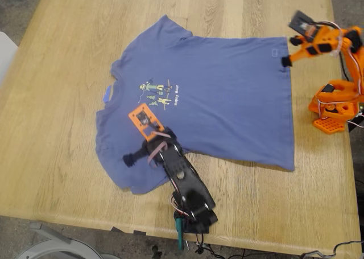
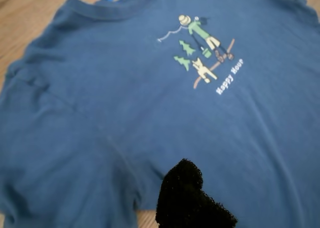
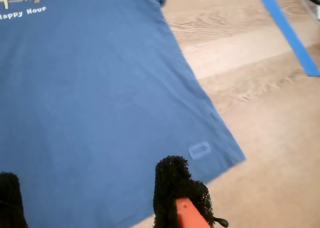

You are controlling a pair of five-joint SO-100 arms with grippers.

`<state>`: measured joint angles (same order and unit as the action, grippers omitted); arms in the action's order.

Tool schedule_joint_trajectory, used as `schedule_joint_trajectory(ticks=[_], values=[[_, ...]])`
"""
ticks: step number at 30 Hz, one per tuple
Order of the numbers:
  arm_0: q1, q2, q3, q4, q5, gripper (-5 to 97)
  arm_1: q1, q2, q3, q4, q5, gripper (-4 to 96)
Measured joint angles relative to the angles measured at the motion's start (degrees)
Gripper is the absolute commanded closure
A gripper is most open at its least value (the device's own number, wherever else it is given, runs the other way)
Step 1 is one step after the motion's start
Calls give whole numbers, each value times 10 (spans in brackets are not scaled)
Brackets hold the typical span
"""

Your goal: Fold a T-shirt

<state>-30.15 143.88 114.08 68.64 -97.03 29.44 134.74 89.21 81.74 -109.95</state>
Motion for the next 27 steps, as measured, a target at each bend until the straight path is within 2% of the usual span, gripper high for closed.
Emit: schedule_joint_trajectory(ticks=[14, 20, 27], values=[[-37, -125, -18, -171, 0, 155, -191, -190, 0, -221, 33, 557], [-39, -201, -18, -266, -2, 162, -241, -259, 0, -291, 36, 560], [-98, -317, -18, -379, 2, 181, -281, -318, 0, -356, 37, 560]])
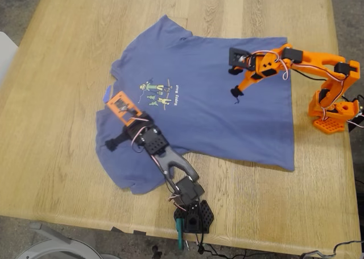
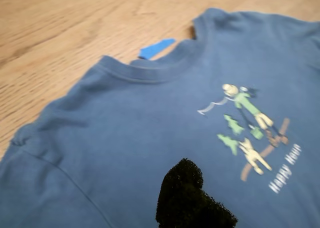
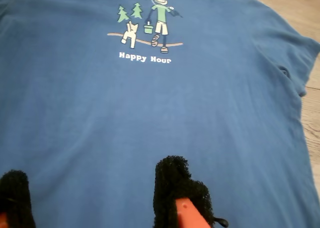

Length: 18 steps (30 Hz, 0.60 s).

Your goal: Fold a T-shirt

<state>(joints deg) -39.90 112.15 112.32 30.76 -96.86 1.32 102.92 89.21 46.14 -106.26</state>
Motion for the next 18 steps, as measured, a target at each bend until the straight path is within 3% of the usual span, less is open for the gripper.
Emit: schedule_joint_trajectory(ticks=[18], values=[[-21, -319, -194, -135, 30, 187, -74, -175, -163, -12, 1, 563]])
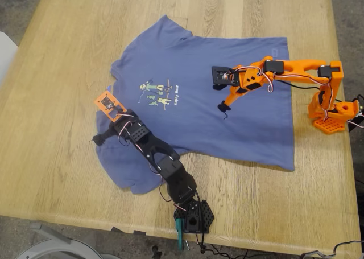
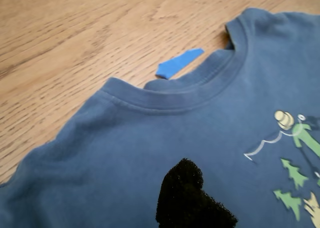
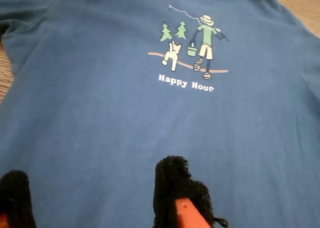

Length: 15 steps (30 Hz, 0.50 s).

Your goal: Fold a T-shirt

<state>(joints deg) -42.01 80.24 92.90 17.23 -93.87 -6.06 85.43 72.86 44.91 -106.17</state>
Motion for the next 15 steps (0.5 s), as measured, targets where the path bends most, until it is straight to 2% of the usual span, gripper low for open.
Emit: schedule_joint_trajectory(ticks=[5, 15], values=[[-8, -74, -51, -28, 0, 187, -4, -2, -3, 0, 0, 564], [-10, -243, -262, -11, 1, 190, -18, -11, -3, 2, 0, 564]])
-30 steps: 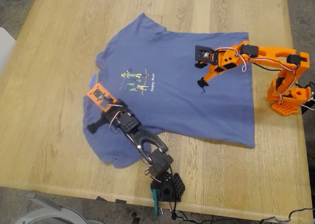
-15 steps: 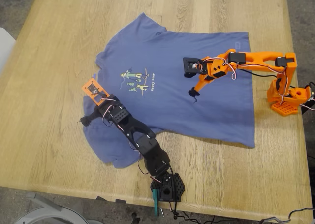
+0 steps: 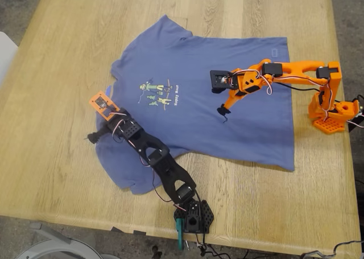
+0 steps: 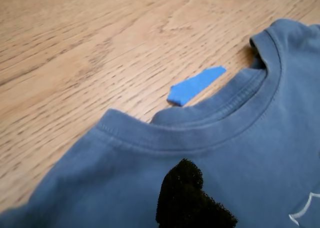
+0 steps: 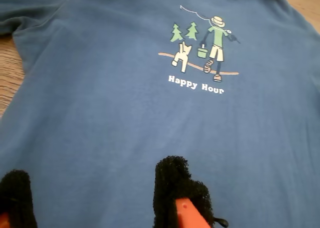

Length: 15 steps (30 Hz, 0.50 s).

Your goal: Fold a T-shirt

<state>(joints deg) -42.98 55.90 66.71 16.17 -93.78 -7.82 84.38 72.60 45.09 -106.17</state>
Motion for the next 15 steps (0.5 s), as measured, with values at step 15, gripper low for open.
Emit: schedule_joint_trajectory(ticks=[15], values=[[0, -236, -342, 120, 4, 192, -20, -24, 0, -11, 2, 564]])
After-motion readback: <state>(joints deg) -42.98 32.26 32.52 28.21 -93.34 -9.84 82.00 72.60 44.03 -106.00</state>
